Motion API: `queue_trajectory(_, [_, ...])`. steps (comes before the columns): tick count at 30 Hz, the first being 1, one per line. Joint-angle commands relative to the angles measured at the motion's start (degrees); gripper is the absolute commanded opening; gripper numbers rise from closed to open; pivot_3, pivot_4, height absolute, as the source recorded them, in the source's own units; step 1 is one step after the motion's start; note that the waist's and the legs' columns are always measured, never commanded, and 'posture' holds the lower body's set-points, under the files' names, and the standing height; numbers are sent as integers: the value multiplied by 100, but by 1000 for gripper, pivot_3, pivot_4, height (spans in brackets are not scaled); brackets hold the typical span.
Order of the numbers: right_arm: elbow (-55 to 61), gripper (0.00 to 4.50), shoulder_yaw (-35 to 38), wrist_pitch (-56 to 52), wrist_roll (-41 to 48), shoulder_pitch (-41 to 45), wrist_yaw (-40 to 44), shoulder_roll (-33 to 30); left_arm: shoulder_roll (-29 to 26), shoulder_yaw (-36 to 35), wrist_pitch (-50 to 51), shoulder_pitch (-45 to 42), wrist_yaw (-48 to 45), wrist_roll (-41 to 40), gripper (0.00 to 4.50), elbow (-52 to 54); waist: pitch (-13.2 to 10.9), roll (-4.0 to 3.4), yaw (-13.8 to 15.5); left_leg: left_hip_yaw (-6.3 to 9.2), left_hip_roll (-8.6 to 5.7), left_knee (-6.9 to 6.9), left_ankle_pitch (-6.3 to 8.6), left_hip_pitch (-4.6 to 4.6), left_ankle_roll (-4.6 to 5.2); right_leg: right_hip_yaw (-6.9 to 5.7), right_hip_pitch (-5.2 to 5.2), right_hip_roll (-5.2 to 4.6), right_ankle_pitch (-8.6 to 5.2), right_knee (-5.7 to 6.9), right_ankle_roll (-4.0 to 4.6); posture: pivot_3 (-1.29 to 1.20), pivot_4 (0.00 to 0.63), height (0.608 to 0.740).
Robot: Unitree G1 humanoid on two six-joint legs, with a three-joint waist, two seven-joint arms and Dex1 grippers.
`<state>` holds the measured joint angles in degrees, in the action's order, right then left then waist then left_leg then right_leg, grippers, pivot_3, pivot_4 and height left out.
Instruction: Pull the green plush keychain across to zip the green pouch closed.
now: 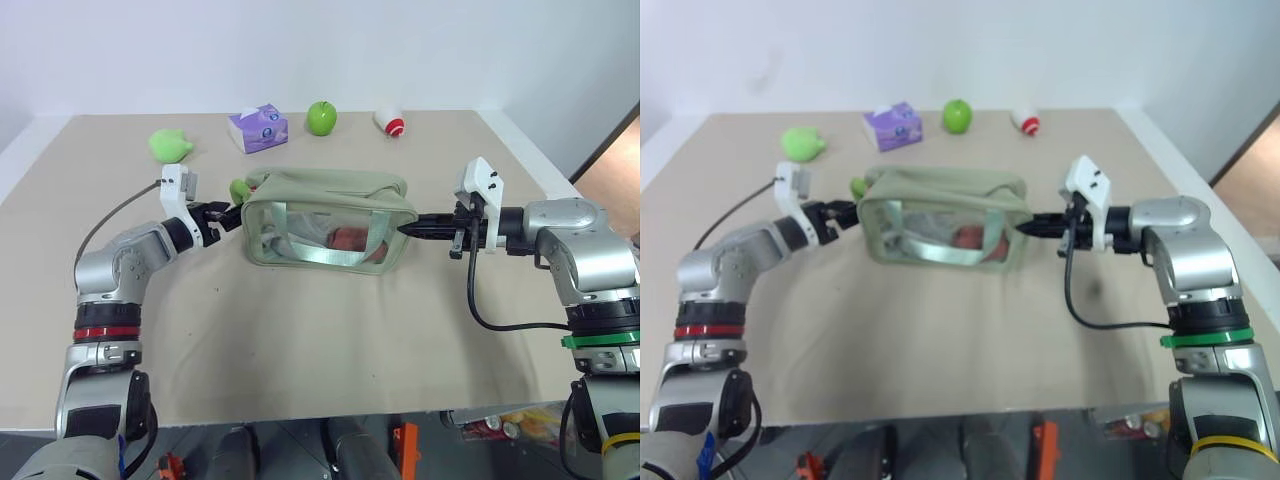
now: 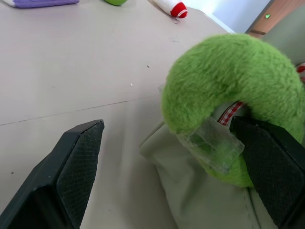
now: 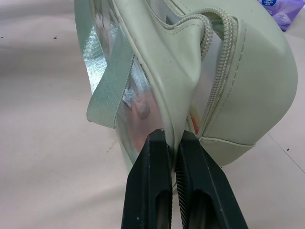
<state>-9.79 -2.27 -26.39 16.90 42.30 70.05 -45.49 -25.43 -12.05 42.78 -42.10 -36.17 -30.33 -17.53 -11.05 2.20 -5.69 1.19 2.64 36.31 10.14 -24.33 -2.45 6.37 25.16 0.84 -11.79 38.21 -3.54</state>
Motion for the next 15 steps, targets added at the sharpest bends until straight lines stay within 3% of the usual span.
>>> queue_trajectory(1, [129,0,152,42,108,92,15,-42,30,-111,-70,-97,4,-74,3938,47,0,0,0,0,0,0,0,0,0,0,0,0,0,0,0,0,150,740])
queue_trajectory(12, [42,0,102,61,86,167,37,-1,-40,-225,-85,-79,28,-188,225,178,0,0,-1,0,0,0,0,0,0,0,0,0,0,0,0,0,150,740])
queue_trajectory(15, [16,0,94,72,81,189,54,3,-66,-290,-138,-102,107,-147,58,129,0,0,-1,0,0,0,0,0,0,0,1,0,0,0,0,0,150,740])
